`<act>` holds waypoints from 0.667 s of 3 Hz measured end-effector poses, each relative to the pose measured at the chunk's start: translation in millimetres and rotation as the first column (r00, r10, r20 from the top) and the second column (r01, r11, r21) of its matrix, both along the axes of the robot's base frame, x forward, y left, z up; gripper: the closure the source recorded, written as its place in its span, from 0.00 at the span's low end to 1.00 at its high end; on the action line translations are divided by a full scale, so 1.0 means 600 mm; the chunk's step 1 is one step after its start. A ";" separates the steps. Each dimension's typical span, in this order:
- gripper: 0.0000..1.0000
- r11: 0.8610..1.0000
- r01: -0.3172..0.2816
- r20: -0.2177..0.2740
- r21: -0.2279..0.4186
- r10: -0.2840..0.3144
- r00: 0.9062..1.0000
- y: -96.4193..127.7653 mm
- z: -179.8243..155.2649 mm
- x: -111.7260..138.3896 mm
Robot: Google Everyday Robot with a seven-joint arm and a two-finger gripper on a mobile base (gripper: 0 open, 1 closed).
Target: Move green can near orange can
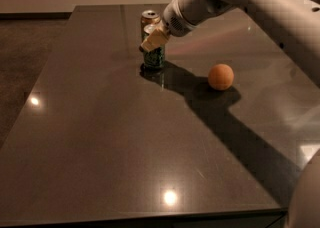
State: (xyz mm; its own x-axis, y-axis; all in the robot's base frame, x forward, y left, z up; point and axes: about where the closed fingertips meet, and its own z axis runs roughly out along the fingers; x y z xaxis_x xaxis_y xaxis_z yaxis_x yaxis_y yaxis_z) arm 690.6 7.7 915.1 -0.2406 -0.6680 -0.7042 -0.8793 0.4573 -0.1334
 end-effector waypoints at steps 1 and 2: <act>0.30 1.000 -0.002 -0.003 -0.003 0.002 1.000 -0.001 -0.009 0.012; 0.06 1.000 -0.009 -0.010 -0.005 0.009 1.000 -0.005 -0.016 0.018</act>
Offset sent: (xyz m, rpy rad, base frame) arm 0.0158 -0.0099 -0.0107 -0.0077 0.0122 0.0131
